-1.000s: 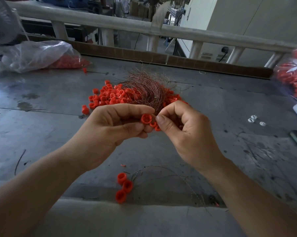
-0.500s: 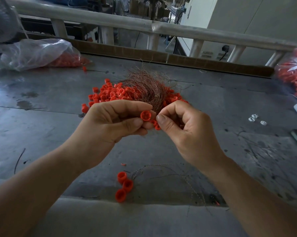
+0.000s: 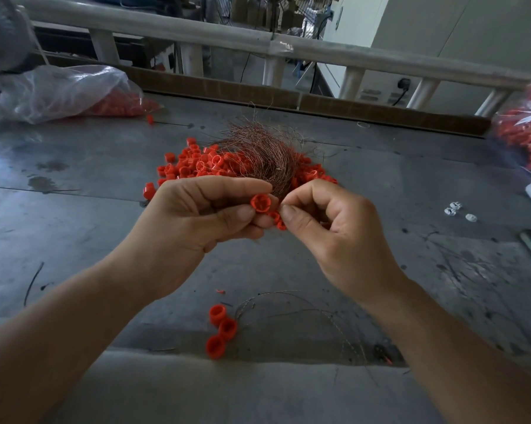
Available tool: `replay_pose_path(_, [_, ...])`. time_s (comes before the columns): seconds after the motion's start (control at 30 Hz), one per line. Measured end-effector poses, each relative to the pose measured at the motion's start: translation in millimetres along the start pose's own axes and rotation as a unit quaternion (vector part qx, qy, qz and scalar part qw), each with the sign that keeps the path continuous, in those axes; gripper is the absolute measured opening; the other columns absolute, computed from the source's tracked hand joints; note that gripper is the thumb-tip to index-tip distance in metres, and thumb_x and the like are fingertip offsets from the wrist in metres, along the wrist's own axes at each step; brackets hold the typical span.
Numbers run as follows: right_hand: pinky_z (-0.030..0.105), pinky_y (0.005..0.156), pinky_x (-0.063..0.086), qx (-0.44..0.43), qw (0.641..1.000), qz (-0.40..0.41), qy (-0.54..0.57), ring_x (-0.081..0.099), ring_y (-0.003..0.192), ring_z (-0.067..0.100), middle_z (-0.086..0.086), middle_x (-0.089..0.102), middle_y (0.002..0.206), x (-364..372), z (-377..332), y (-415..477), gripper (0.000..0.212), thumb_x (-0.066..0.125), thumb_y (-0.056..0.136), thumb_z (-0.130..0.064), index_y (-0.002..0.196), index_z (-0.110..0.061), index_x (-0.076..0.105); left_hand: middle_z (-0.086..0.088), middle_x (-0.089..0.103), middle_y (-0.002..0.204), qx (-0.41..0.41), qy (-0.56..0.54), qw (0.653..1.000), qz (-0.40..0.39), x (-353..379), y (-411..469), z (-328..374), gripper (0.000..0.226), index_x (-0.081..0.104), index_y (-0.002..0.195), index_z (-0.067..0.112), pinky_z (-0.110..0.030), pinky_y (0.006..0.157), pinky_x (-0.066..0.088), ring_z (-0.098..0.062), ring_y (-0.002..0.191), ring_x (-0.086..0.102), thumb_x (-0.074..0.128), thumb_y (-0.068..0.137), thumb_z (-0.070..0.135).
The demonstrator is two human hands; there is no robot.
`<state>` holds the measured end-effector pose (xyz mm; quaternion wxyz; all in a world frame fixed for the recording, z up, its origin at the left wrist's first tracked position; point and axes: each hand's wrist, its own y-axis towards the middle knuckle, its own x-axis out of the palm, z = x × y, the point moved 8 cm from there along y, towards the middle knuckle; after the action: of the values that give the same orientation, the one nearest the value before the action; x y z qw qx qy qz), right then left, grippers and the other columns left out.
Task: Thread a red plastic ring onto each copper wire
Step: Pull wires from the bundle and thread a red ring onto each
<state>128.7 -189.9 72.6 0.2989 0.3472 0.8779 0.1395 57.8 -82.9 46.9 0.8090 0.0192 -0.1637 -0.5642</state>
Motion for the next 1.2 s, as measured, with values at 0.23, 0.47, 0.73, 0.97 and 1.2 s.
replay_pose_path(0.23, [0.005,0.039,0.031,0.092,0.986,-0.056,0.125,0.047,0.038,-0.002,-0.012,0.053,0.044,5,9,2,0.019,0.060,0.084,-0.005,0.068,-0.014,0.060,-0.005,0.074,0.085,0.018,-0.022,0.999,-0.021,5,-1,3,0.028,0.076,0.084,0.016,-0.018,0.062,0.054,-0.012,0.072,0.069,0.065,0.059,0.012])
replay_pose_path(0.47, [0.006,0.038,0.031,0.119,0.977,-0.110,0.137,0.044,0.035,-0.001,-0.010,0.051,0.043,17,14,0,0.018,0.065,0.080,-0.009,0.065,-0.016,0.058,-0.009,0.073,0.082,-0.009,-0.063,0.997,-0.042,9,-1,-4,0.027,0.075,0.084,0.013,-0.018,0.060,0.054,-0.014,0.070,0.069,0.064,0.059,0.010])
replay_pose_path(0.73, [0.015,0.041,0.039,0.194,0.976,-0.082,0.057,0.045,0.041,0.004,-0.007,0.053,0.049,-27,44,10,0.024,0.066,0.061,-0.035,0.069,-0.013,0.061,-0.006,0.073,0.076,-0.026,-0.078,0.997,-0.009,5,-1,-7,0.026,0.076,0.079,0.013,-0.018,0.061,0.054,-0.013,0.068,0.070,0.066,0.055,0.011])
replay_pose_path(0.97, [0.011,0.058,0.038,0.163,0.961,-0.009,-0.224,0.050,0.059,-0.001,-0.013,0.057,0.063,-48,83,17,0.016,0.067,0.081,-0.020,0.068,-0.025,0.060,-0.006,0.073,0.075,-0.032,-0.075,0.996,0.045,-1,0,-13,0.023,0.076,0.076,0.013,-0.018,0.063,0.054,-0.014,0.072,0.070,0.059,0.063,0.002])
replay_pose_path(1.2, [0.020,0.071,0.041,0.154,0.947,-0.015,-0.280,0.053,0.074,0.005,-0.011,0.060,0.079,-38,97,20,0.012,0.063,0.084,-0.018,0.094,-0.022,0.069,-0.006,0.073,0.075,-0.031,-0.078,0.995,0.044,-1,0,-10,0.025,0.076,0.076,0.013,-0.017,0.062,0.054,-0.013,0.072,0.070,0.057,0.064,0.001])
